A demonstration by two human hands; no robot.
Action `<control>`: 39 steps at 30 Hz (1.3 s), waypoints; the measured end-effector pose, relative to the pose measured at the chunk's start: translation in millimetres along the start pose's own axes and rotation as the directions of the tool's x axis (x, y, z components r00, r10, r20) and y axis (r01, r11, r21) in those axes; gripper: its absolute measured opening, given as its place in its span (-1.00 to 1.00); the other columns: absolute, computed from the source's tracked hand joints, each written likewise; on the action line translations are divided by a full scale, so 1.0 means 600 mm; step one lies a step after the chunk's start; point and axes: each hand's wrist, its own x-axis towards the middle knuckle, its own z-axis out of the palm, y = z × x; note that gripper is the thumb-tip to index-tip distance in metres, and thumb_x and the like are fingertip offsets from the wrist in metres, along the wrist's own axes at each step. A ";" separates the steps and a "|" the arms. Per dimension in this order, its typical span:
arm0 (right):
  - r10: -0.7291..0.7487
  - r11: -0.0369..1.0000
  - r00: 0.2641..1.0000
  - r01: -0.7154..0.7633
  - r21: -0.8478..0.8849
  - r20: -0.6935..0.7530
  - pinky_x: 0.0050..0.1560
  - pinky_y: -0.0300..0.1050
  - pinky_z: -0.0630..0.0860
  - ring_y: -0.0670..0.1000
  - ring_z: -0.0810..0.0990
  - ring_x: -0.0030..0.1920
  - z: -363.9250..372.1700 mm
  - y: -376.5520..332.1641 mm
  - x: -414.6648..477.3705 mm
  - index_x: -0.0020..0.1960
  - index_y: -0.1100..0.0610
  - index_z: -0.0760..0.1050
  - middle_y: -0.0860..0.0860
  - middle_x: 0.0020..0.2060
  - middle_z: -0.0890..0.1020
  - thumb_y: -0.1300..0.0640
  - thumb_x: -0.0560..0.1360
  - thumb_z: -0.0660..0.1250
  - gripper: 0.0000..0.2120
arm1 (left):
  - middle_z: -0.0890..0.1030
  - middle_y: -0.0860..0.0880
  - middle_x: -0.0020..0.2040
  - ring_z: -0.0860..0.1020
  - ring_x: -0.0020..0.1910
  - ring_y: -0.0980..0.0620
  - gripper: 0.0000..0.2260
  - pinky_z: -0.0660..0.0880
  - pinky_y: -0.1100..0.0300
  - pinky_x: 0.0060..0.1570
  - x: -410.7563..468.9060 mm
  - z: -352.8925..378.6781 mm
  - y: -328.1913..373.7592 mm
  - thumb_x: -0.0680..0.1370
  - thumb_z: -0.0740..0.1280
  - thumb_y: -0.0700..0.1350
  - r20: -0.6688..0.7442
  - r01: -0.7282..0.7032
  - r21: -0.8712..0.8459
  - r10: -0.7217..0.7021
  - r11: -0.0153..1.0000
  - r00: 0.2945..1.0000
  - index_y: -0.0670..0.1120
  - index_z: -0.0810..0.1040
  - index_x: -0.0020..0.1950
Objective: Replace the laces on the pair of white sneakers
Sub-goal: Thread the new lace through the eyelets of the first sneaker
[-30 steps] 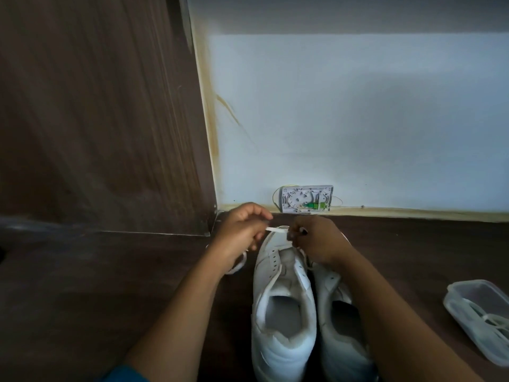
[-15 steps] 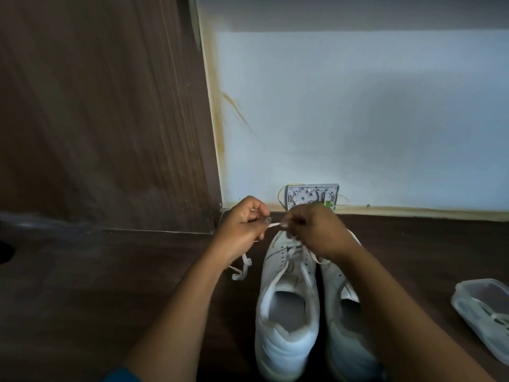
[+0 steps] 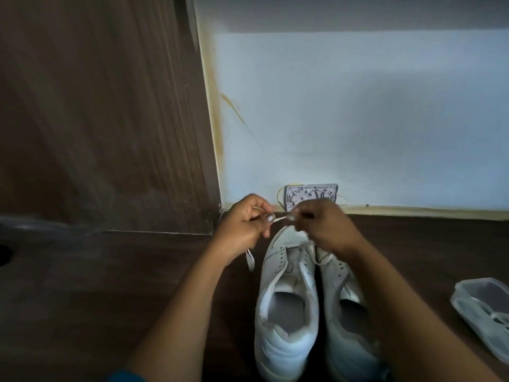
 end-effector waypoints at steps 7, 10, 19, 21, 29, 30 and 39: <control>0.173 0.824 0.936 -0.308 -0.475 -0.306 0.19 -0.09 0.43 0.11 0.50 0.23 -0.057 0.032 -0.011 0.25 0.05 0.51 0.06 0.22 0.57 0.07 0.41 0.40 -0.59 | 0.50 0.08 -0.50 0.38 -0.55 0.23 -0.79 0.30 0.32 -0.52 -0.005 -0.010 -0.020 0.58 0.22 -0.31 0.033 0.045 0.136 -0.050 0.990 0.998 -0.02 0.46 -0.17; -0.036 0.997 0.988 0.045 -0.056 0.150 0.23 -0.10 0.46 -0.01 0.58 0.15 0.000 -0.002 -0.009 0.25 0.09 0.49 0.04 0.14 0.62 0.22 0.49 0.35 -0.66 | 0.50 0.03 -0.44 0.33 -0.61 0.22 -0.79 0.26 0.28 -0.56 0.008 0.027 -0.007 0.58 0.19 -0.34 0.061 0.009 0.060 -0.012 0.998 0.998 -0.04 0.34 -0.14; 0.128 0.935 0.985 -0.159 -0.317 -0.117 -0.22 -0.23 0.43 -0.06 0.59 -0.23 -0.037 0.039 -0.002 -0.26 0.13 0.62 -0.04 -0.35 0.62 0.04 0.42 0.42 -0.83 | 0.50 -0.07 -0.42 0.33 -0.63 0.18 -0.83 0.31 0.30 -0.57 0.012 0.012 -0.041 0.58 0.21 -0.33 -0.024 0.092 0.033 -0.092 0.995 0.996 -0.10 0.38 -0.16; 0.118 0.917 0.993 -0.100 -0.386 0.023 -0.10 -0.24 0.46 -0.01 0.59 -0.09 -0.017 0.035 -0.005 -0.07 0.06 0.60 -0.07 -0.21 0.62 0.07 0.46 0.38 -0.91 | 0.49 -0.09 -0.43 0.32 -0.64 0.17 -0.83 0.30 0.32 -0.58 0.015 0.030 -0.041 0.58 0.19 -0.36 0.026 0.085 0.011 -0.085 0.996 0.996 -0.11 0.36 -0.13; 0.052 0.998 0.998 -0.052 0.019 0.032 -0.24 -0.20 0.48 -0.09 0.56 -0.41 0.033 0.043 0.013 -0.33 0.18 0.59 0.09 -0.40 0.63 0.15 0.49 0.35 -0.77 | 0.50 -0.09 -0.42 0.40 -0.52 0.04 -0.93 0.34 0.26 -0.54 0.021 0.058 -0.035 0.64 0.12 -0.21 -0.047 0.160 -0.067 -0.163 0.985 0.985 -0.15 0.33 -0.04; 0.065 0.994 0.997 -0.068 -0.082 -0.032 -0.31 -0.29 0.39 -0.12 0.52 -0.43 0.029 0.045 0.016 -0.29 0.22 0.61 0.08 -0.39 0.63 0.19 0.48 0.36 -0.80 | 0.52 -0.09 -0.35 0.44 -0.43 0.03 -0.94 0.38 0.25 -0.46 0.021 0.059 -0.039 0.63 0.14 -0.17 -0.028 0.196 0.023 -0.196 0.980 0.980 -0.15 0.36 -0.01; 0.254 0.912 0.966 -0.253 -0.321 -0.041 -0.11 -0.30 0.35 -0.03 0.60 0.01 0.036 0.064 0.016 -0.09 0.11 0.67 -0.01 -0.07 0.68 0.22 0.45 0.35 -0.87 | 0.54 -0.16 -0.31 0.59 -0.18 -0.11 -0.98 0.41 0.20 -0.38 0.025 0.080 -0.016 0.34 0.34 -0.25 0.020 0.197 0.667 -0.282 0.718 0.959 -0.17 0.56 -0.26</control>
